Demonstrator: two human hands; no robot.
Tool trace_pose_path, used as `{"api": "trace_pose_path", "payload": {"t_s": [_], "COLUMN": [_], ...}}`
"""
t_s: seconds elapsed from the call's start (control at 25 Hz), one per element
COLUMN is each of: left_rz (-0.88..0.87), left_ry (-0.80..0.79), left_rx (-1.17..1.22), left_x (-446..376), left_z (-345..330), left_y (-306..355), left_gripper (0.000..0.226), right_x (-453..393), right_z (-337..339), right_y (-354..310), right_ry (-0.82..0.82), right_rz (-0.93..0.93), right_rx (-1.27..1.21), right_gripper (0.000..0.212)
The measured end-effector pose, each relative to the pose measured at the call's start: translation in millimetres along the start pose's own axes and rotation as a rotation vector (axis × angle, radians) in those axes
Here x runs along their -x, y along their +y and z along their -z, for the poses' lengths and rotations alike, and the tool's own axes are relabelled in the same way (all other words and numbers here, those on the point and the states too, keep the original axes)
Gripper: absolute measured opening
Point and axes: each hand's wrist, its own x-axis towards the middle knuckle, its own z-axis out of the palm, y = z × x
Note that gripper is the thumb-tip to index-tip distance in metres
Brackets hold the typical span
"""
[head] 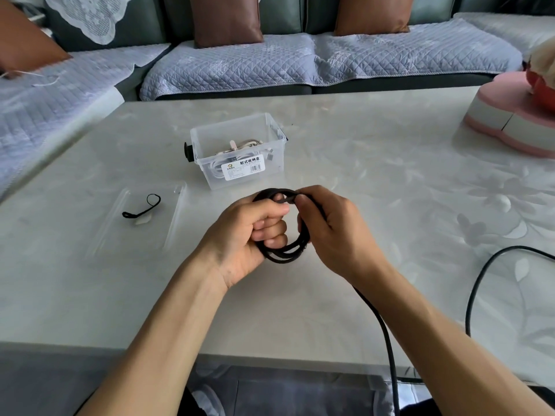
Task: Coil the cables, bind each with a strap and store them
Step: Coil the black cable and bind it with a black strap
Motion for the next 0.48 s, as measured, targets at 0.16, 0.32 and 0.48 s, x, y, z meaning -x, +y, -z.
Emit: {"api": "trace_pose_path", "payload": {"t_s": [0.16,0.32,0.48], "left_rz": [-0.041,0.035,0.009], "left_ry": [0.069,0.080,0.169], "left_rx": [-0.188,-0.114,0.017], "left_x": [1.1,0.1,-2.1], "left_z": [-9.1,-10.2,-5.8], "left_y": [-2.2,-5.0,-4.0], "left_gripper": [0.034,0.027,0.026], "right_x": [1.0,4.3,3.1], "right_z": [2.9,3.4,5.6], "right_y": [-2.7,-5.5,-3.7], "right_ry": [0.016,-0.029,-0.129], "right_rz": [-0.082,-0.162,-0.239], "right_rx": [0.019,-0.004,-0.069], "right_gripper": [0.033,0.042,0.026]}}
